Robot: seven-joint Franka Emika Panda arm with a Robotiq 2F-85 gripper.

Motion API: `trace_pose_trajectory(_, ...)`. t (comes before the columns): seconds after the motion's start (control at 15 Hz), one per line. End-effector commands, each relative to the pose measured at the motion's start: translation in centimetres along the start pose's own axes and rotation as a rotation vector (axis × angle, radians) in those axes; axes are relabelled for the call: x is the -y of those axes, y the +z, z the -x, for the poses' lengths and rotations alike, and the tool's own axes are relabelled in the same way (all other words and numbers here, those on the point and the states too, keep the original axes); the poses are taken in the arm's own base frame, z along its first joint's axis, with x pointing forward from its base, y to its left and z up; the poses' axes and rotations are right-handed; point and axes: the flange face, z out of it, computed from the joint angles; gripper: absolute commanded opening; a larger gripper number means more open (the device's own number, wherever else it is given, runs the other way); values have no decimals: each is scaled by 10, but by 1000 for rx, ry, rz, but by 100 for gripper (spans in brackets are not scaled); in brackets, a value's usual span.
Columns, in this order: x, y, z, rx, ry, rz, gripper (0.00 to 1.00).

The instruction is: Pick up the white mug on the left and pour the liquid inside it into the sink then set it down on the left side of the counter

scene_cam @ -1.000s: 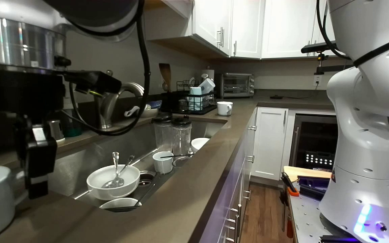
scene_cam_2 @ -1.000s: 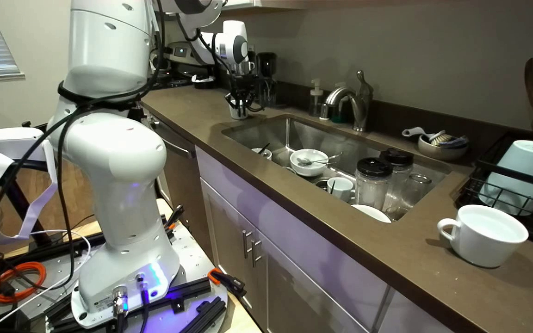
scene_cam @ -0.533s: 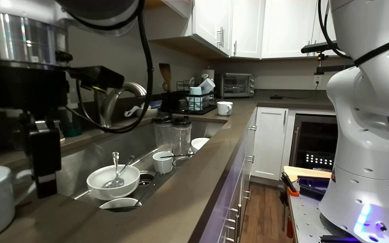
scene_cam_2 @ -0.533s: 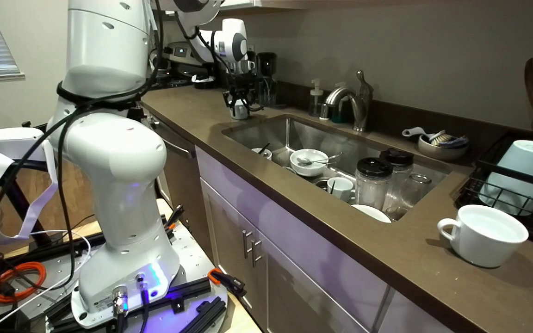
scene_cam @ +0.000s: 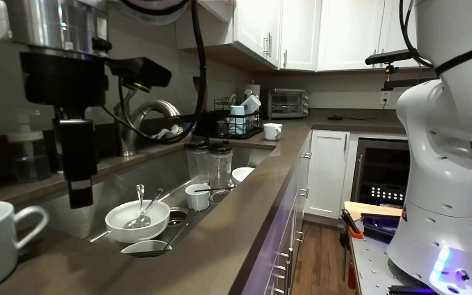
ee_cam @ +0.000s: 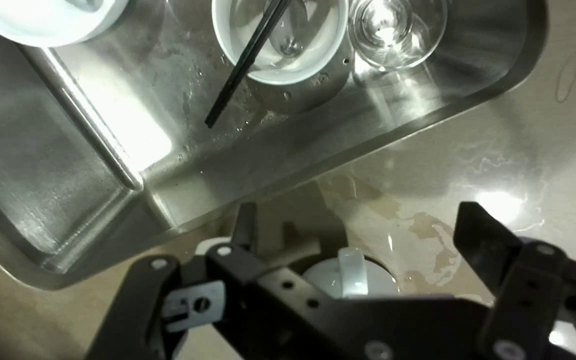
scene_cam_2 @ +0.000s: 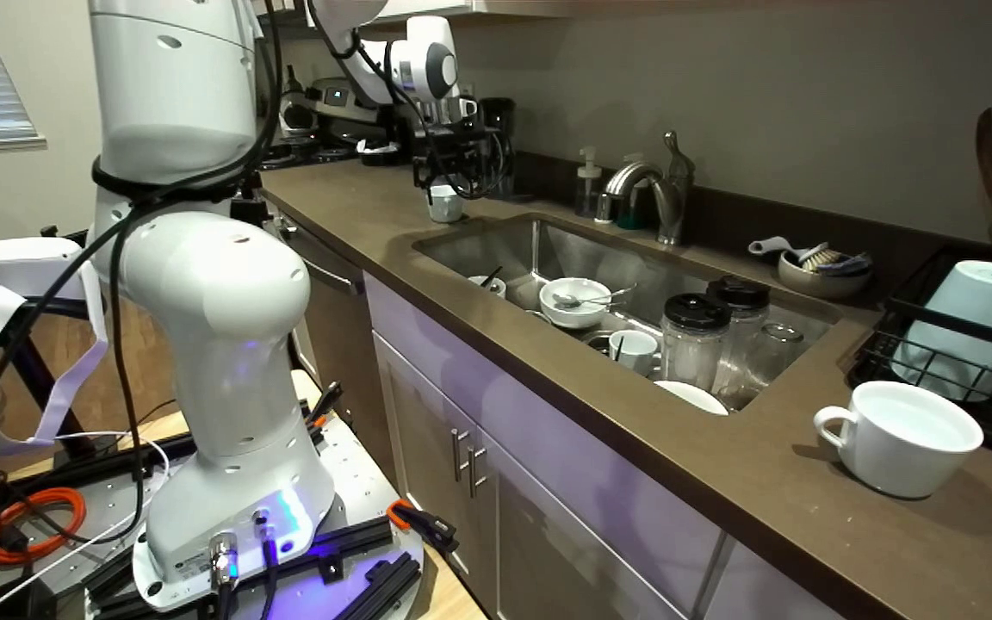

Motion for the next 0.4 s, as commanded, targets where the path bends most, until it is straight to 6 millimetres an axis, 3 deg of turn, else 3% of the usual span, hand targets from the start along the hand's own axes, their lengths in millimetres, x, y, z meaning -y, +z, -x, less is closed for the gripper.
trace_pose_trajectory(0.0,13,-15,26,-4,58,38,100)
trace_pose_trajectory(0.33,27,-24,50,-11,114,64,100)
